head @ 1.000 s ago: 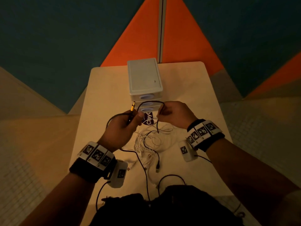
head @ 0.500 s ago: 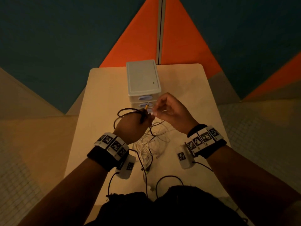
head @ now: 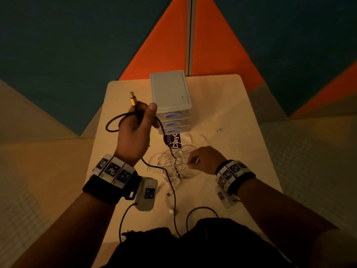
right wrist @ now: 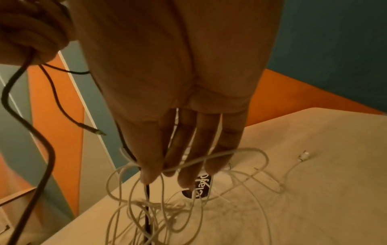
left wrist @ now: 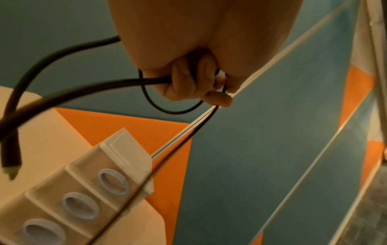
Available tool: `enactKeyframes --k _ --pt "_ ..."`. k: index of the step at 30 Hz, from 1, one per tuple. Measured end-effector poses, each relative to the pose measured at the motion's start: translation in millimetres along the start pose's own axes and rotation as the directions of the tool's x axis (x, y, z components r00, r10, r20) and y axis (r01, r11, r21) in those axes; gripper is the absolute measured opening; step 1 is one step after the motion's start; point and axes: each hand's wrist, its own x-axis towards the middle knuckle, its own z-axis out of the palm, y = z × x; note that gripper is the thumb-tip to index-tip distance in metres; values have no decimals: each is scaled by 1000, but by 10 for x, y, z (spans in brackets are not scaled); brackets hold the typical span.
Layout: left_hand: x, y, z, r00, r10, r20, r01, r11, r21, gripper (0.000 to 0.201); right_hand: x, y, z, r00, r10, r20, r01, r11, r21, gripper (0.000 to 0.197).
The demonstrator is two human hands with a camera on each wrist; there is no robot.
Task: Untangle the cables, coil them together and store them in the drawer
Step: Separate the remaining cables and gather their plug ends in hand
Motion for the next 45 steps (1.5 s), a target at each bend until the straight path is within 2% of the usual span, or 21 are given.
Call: enactKeyframes --k 3,6,7,9,12,14,17,20,23,25,28,31,34,36,38,40,43,45 --pt "-24 74 -26 1000 20 6 -19 999 -30 33 -6 -32 -58 999 49 -24 -47 997 54 39" --pt "-63 157 5 998 41 53 -38 997 -61 34 16 -178 -87 997 -52 -62 63 982 179 56" --pt "-82 182 23 996 46 79 -41 997 -68 32 34 -233 -83 992 -106 -71 119 972 201 54" --pt "-132 232 57 988 56 142 -41 994 -103 22 81 -319 -64 982 -150 -116 171 966 196 38" --pt "-184 276 70 981 67 181 -52 995 -86 18 161 -303 -49 944 -168 -286 210 970 125 19" --pt "-177 271 39 985 54 165 -41 996 -78 21 169 -293 -82 936 -173 -307 228 961 154 18" --pt "-157 145 -39 984 40 174 -41 999 6 41 135 -351 -186 947 -138 -291 213 946 246 15" --pt "-142 -129 -45 969 -23 245 -16 988 155 48 92 -481 -325 911 -164 -379 263 938 225 15" --pt "-184 -436 65 956 -28 290 -60 955 290 43 63 -603 -440 857 -253 -448 357 919 164 20" --pt "-226 -604 159 948 -42 314 -41 967 251 35 43 -663 -474 836 -301 -458 397 909 127 20" --pt "-226 -785 258 946 -109 306 24 963 267 33 26 -688 -485 857 -266 -441 389 895 217 15" --pt "-205 -830 298 940 -123 318 15 947 319 47 -12 -659 -508 882 -182 -435 357 860 365 13" --pt "-229 -838 311 922 -114 371 -44 919 392 33 -32 -630 -531 892 -150 -427 328 865 381 13" --pt "-241 -856 309 886 -175 428 -29 902 430 23 -20 -601 -533 883 -113 -456 303 879 368 14" --pt "-248 -849 304 826 -280 489 -20 852 522 32 6 -565 -550 866 -65 -495 298 862 409 16" --pt "-255 -846 283 801 -352 484 21 825 565 43 16 -540 -578 869 -52 -493 300 846 440 14" --pt "-238 -863 237 818 -357 450 110 866 488 36 5 -529 -641 865 -87 -495 310 868 388 14" --pt "-211 -839 194 858 -305 413 136 910 391 36 -5 -544 -683 847 -135 -513 330 892 310 14"
